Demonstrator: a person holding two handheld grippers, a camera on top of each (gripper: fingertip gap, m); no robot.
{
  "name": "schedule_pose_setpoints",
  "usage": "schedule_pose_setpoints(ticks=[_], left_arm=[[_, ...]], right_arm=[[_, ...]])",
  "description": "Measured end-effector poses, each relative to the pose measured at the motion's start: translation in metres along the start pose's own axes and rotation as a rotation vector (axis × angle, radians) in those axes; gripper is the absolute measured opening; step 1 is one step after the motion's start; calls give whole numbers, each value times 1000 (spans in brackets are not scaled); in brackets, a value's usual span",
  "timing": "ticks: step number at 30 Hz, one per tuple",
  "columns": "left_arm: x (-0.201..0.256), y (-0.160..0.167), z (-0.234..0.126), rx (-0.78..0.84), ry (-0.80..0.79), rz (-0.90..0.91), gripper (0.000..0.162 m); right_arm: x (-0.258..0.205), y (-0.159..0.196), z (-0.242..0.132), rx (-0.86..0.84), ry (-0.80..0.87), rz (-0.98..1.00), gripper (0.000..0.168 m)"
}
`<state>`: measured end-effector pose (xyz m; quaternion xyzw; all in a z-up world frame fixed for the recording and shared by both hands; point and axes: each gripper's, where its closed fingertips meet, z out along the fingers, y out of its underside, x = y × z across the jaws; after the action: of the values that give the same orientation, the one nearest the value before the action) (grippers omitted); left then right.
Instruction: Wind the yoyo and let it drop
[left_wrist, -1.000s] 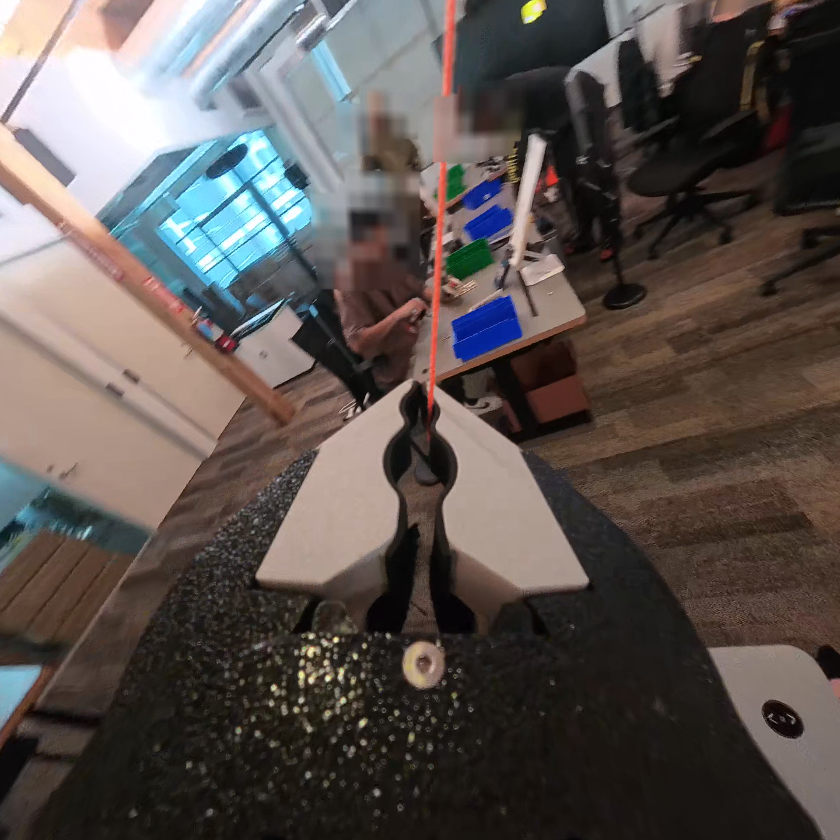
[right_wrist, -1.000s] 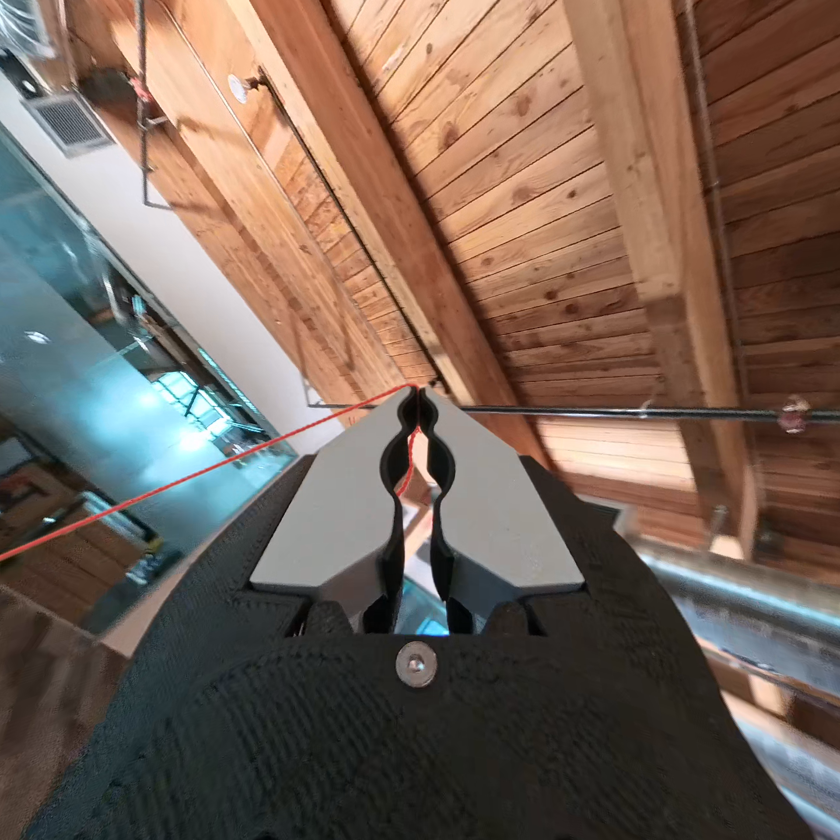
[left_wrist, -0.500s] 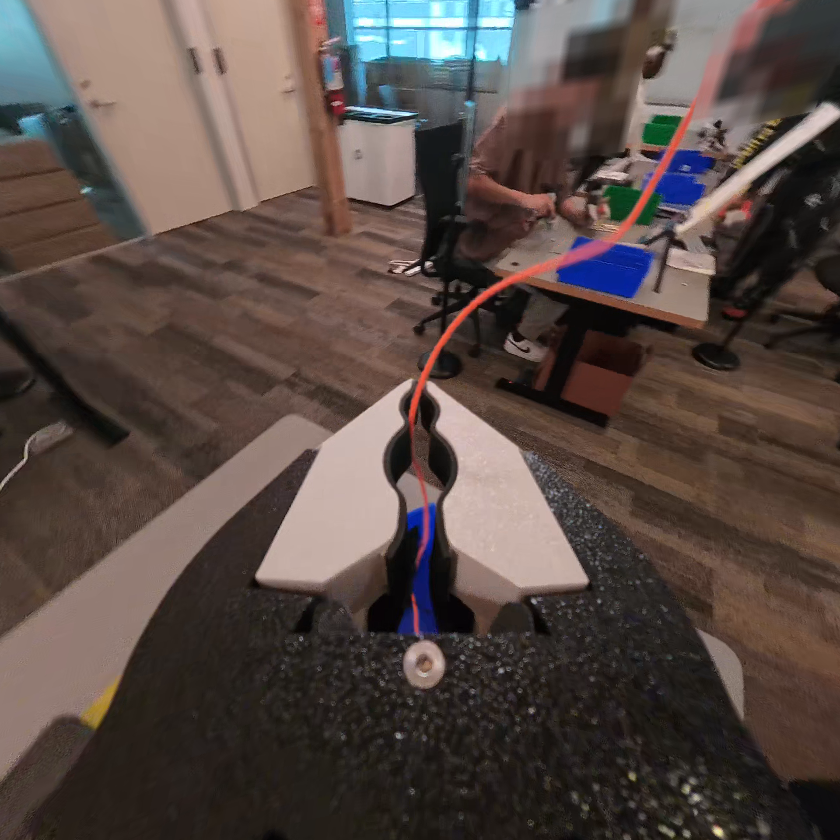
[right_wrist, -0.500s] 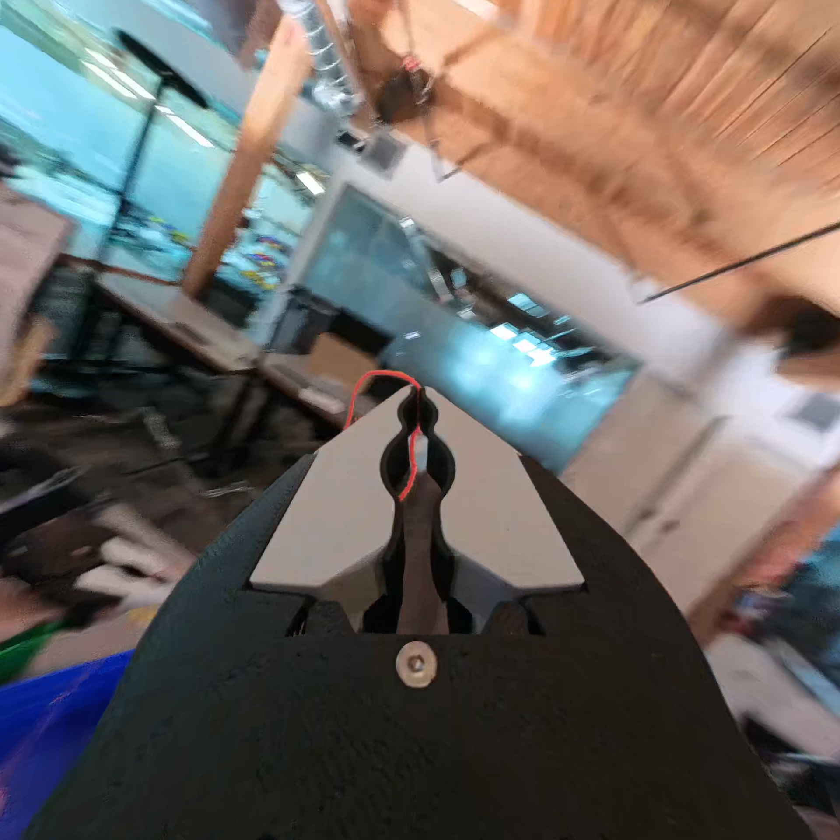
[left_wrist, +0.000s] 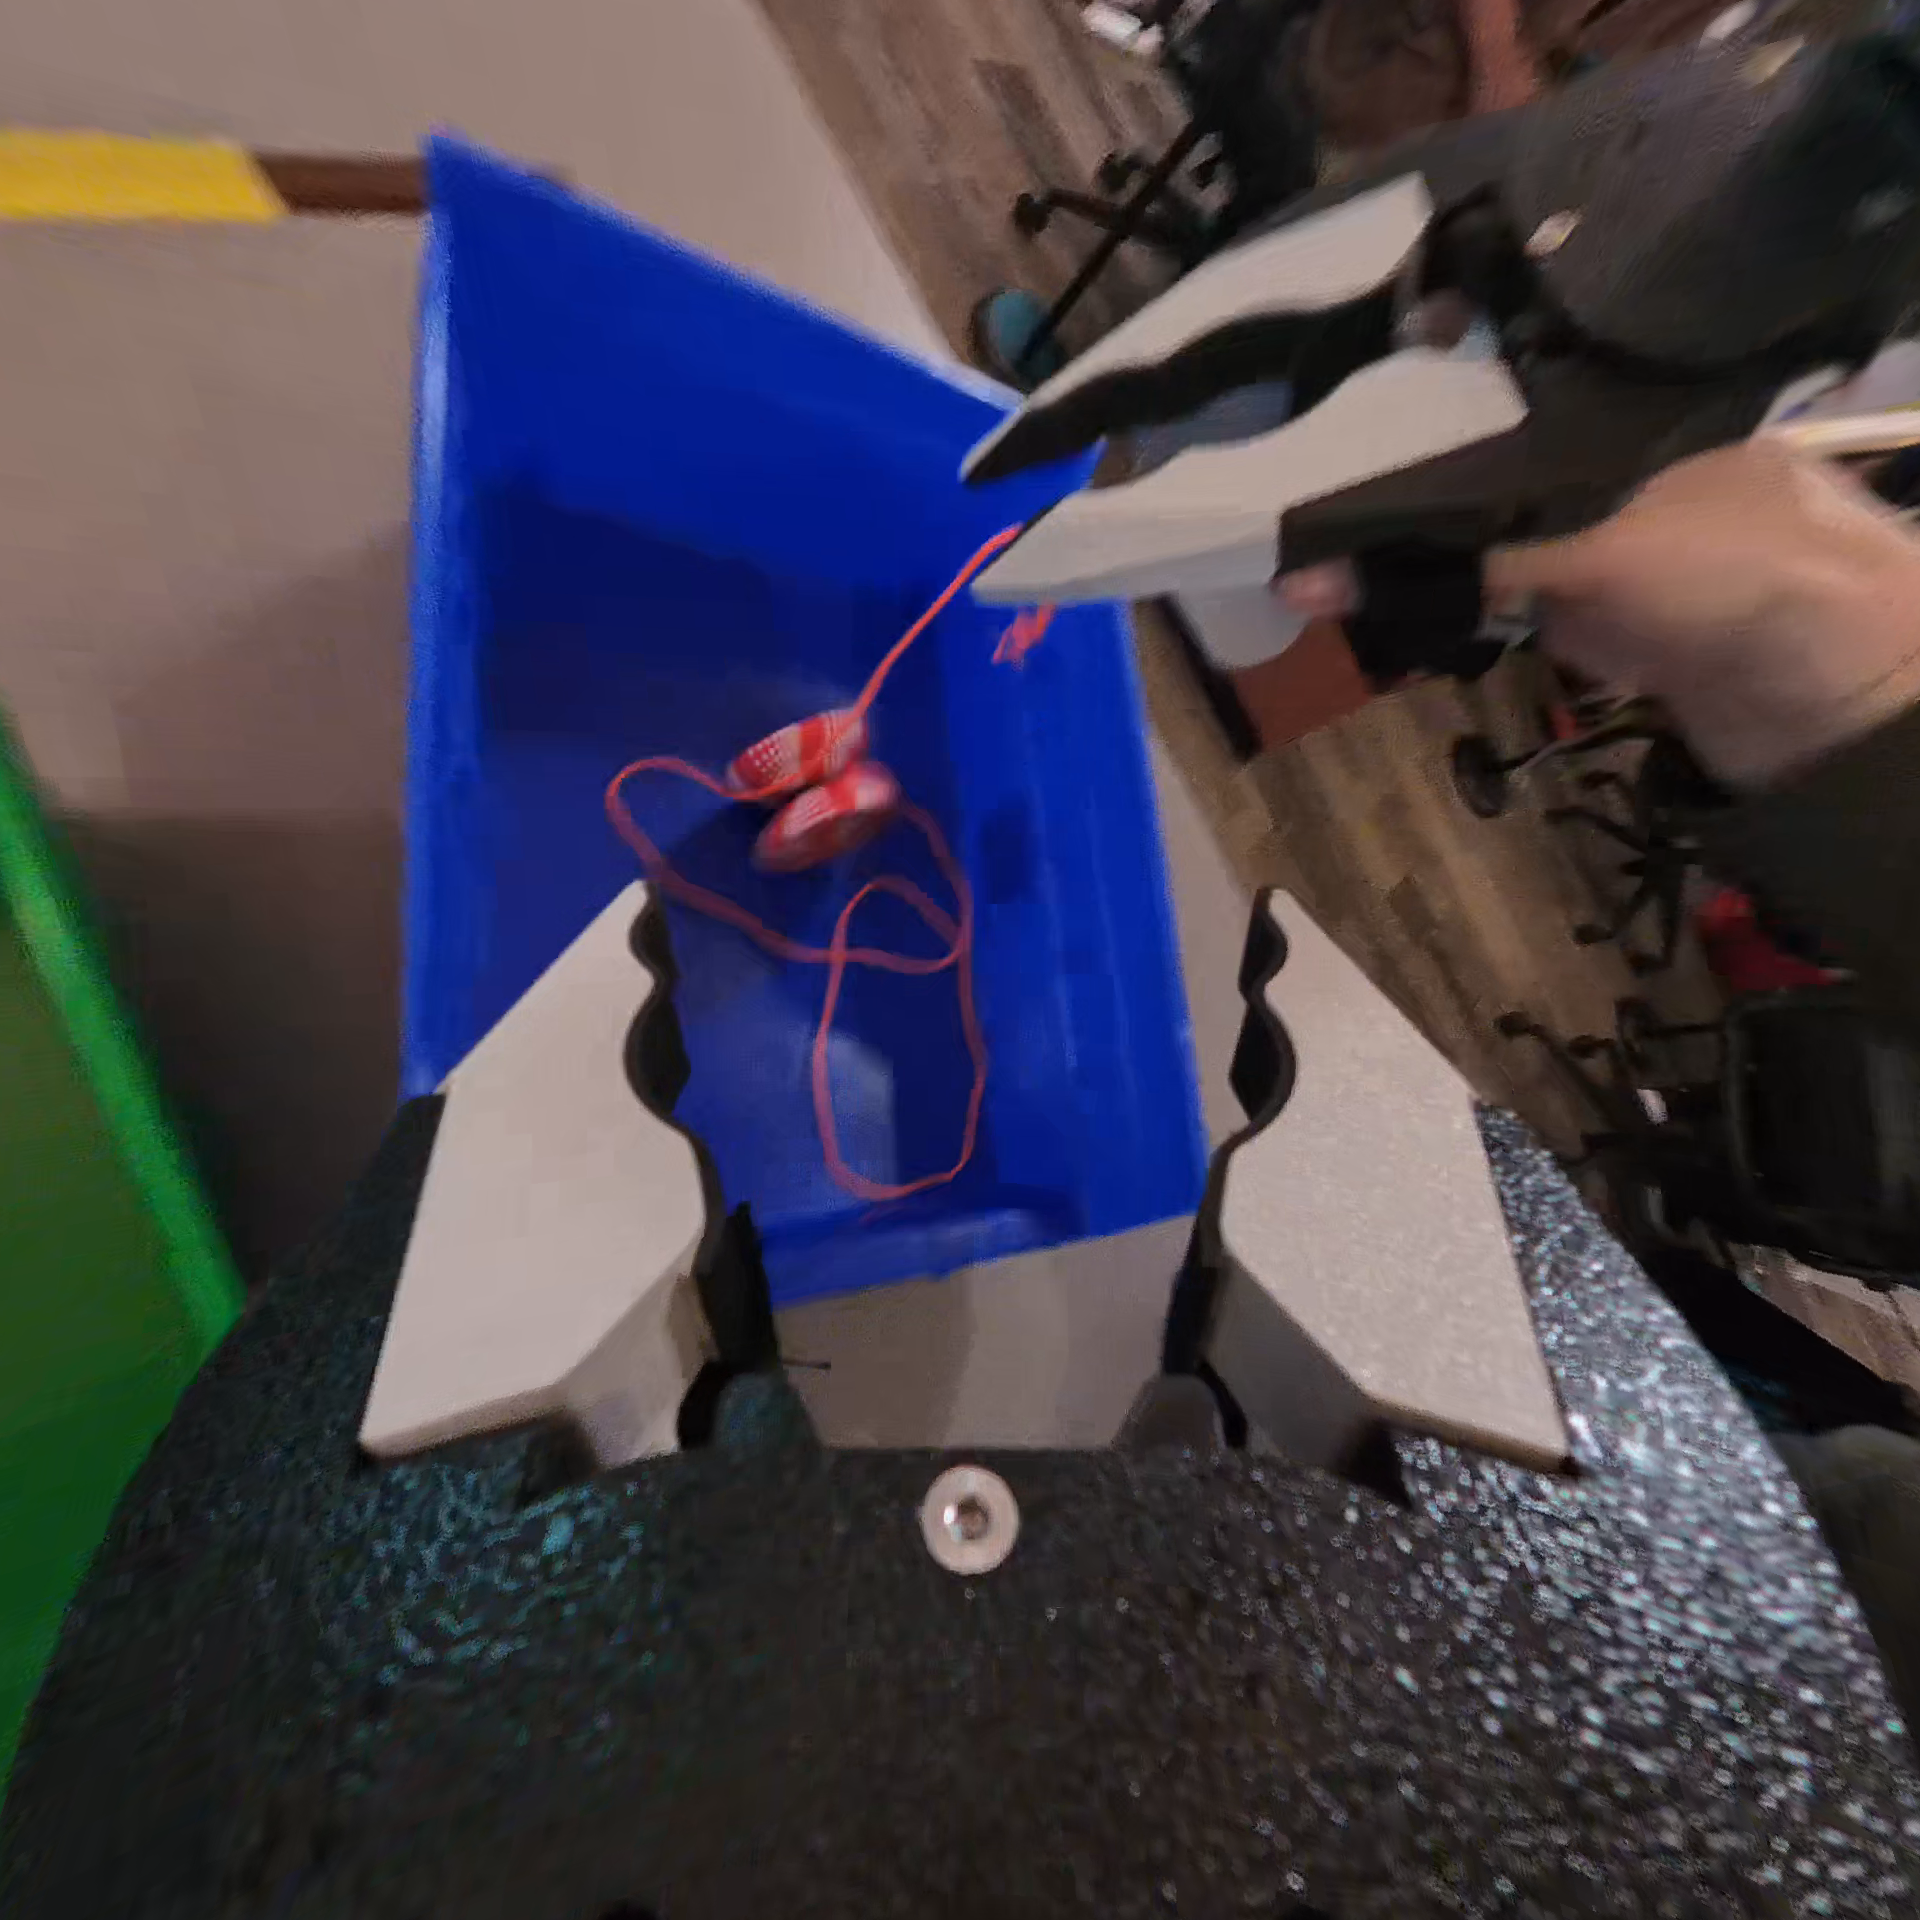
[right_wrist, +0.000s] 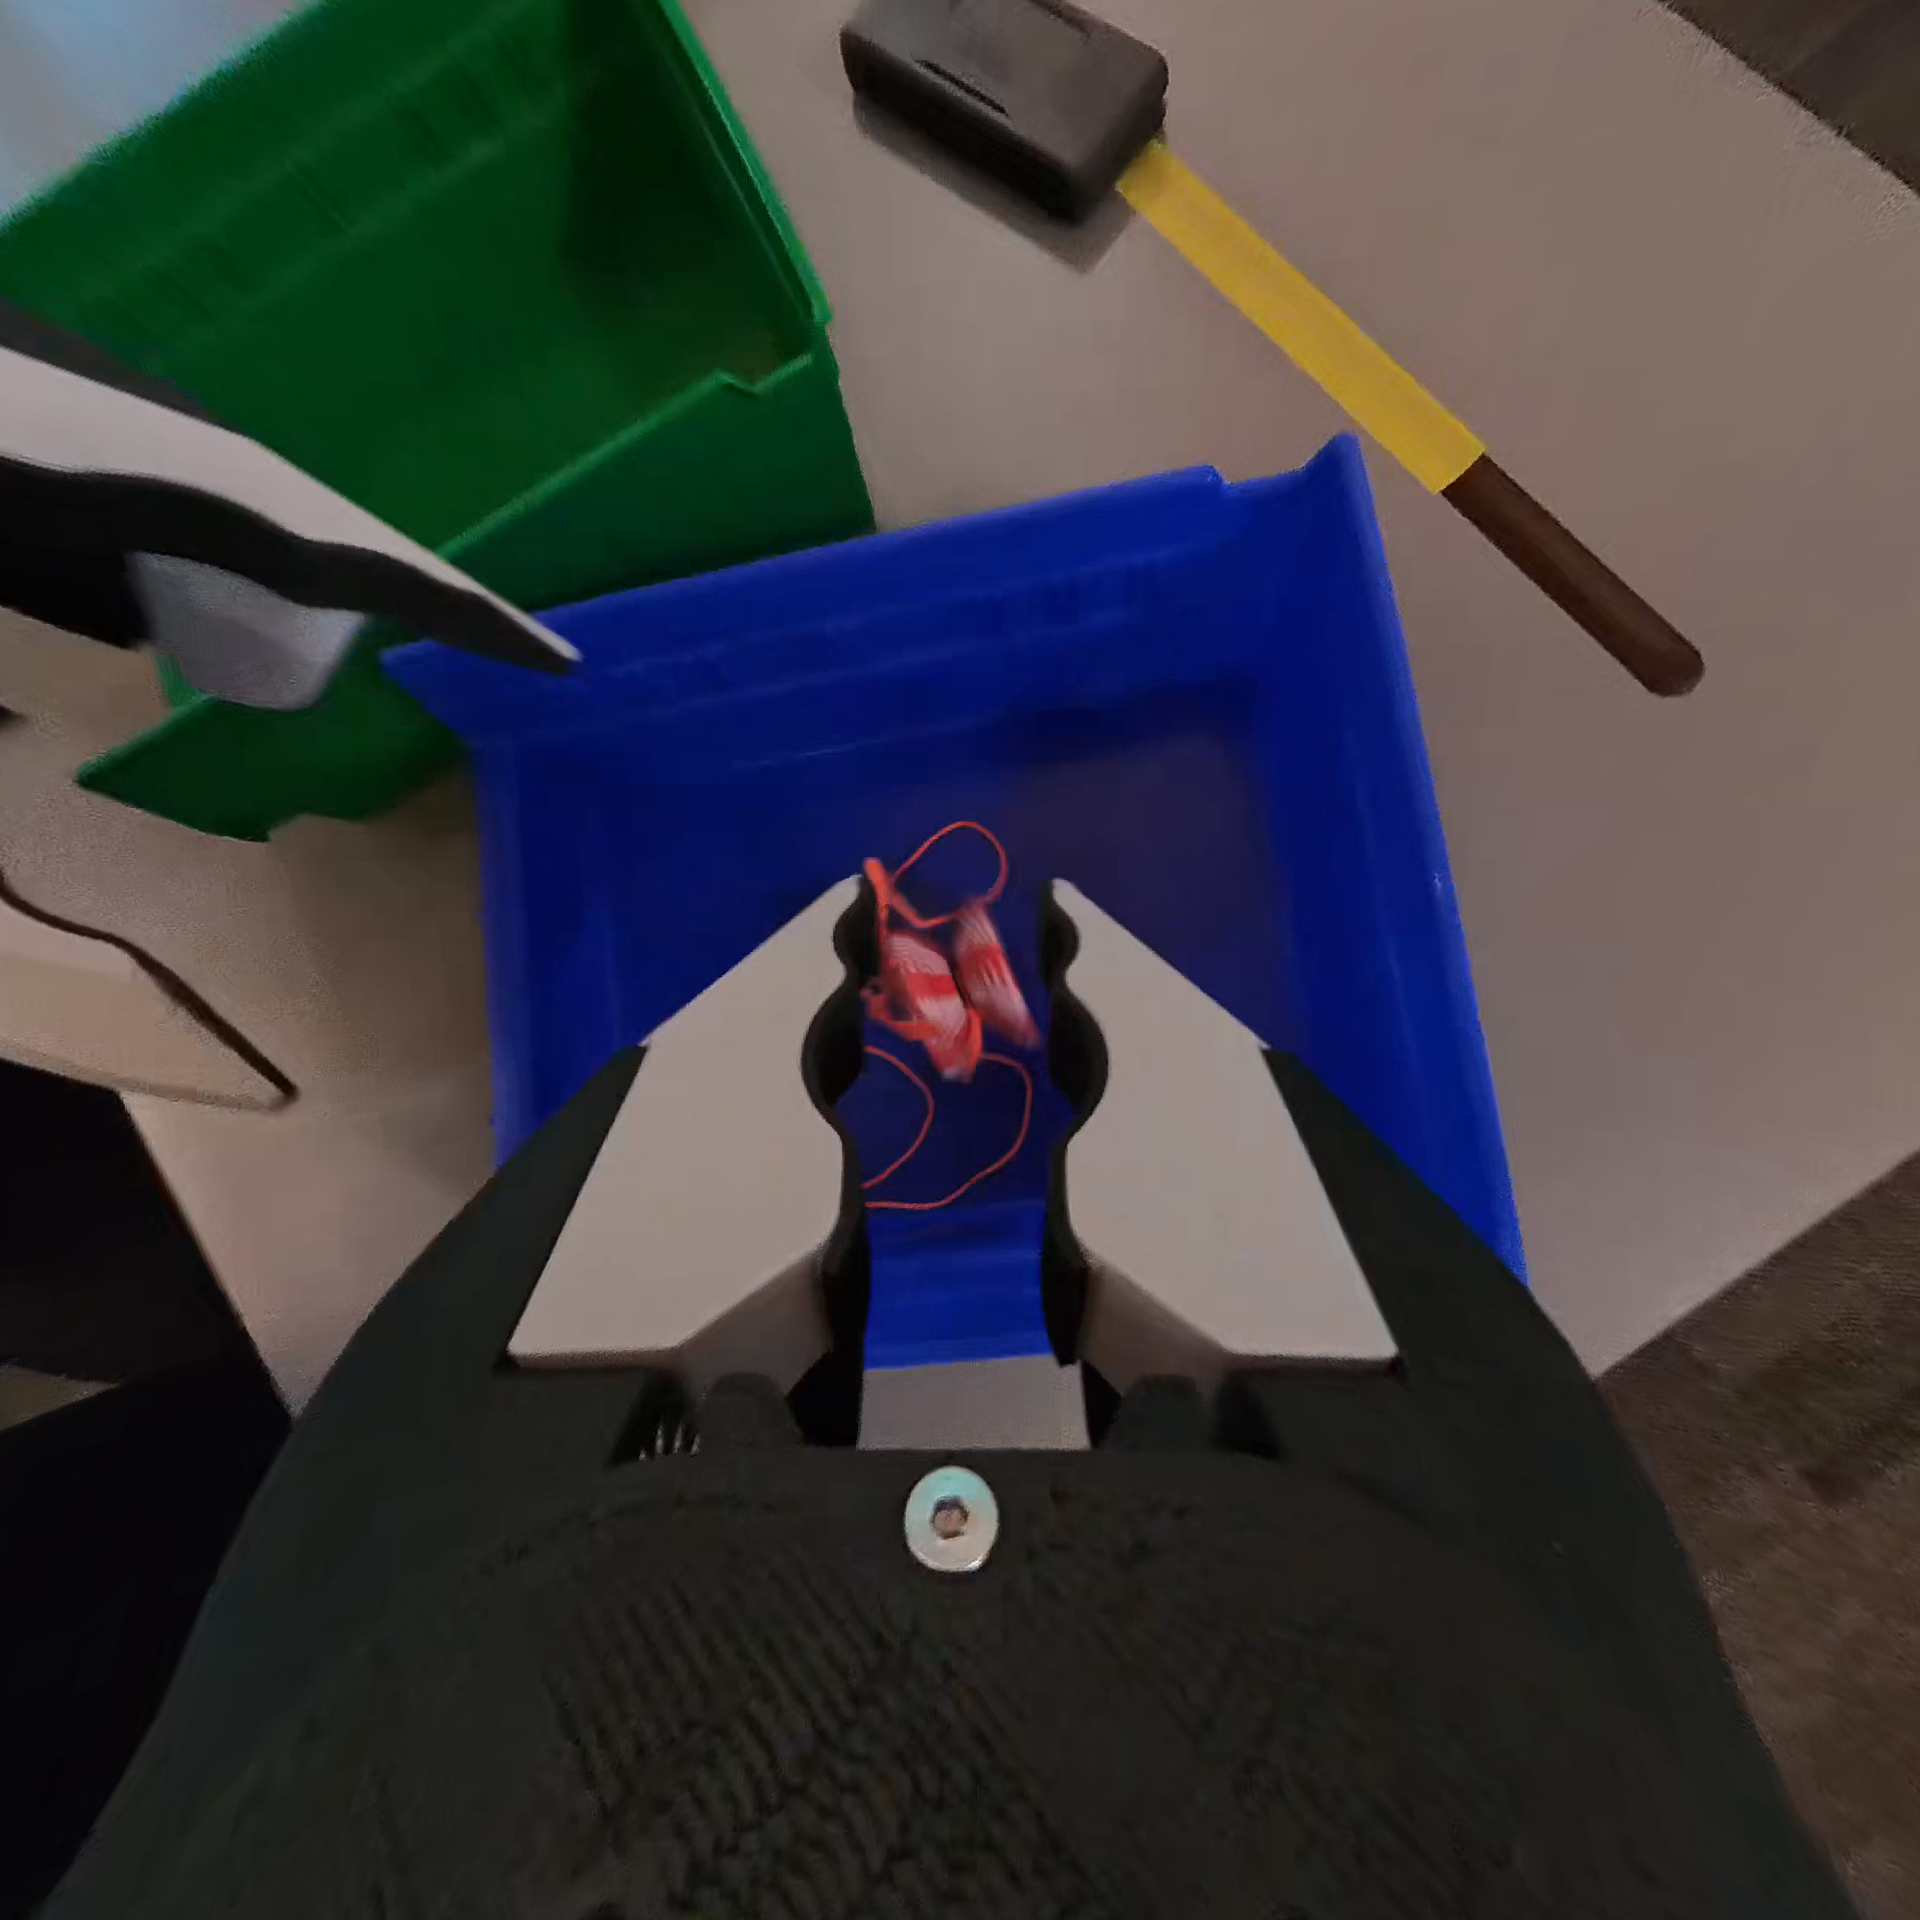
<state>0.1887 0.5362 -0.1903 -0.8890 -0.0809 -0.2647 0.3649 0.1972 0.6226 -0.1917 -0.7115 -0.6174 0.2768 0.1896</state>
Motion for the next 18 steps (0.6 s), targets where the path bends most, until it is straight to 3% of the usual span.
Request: schedule_pose_setpoints(ticks=[2, 4, 8, 10, 14, 15, 18], left_arm=[[-15, 7, -14, 18, -81, 26, 101], [-10, 0, -22, 76, -71, 72, 95], [22, -20, -10, 164, 39, 173, 96], [30, -19, 3, 123, 81, 195, 90], [59, -15, 17, 106, 292, 226, 16], [52, -24, 16, 179, 228, 258, 0], [18, -39, 6, 315, -10, 257, 0]], right_arm=[[0, -1, 7, -29, -7, -27, 47], [-23, 0, 12, -79, -198, 12, 59], [-76, -16, -11, -22, -586, -4, 60], [-89, -25, -24, 13, -692, -10, 61], [-84, -34, -34, 58, -684, -37, 62], [-81, -33, -36, 61, -675, -44, 64], [-58, -40, -46, 133, -518, -63, 76]])
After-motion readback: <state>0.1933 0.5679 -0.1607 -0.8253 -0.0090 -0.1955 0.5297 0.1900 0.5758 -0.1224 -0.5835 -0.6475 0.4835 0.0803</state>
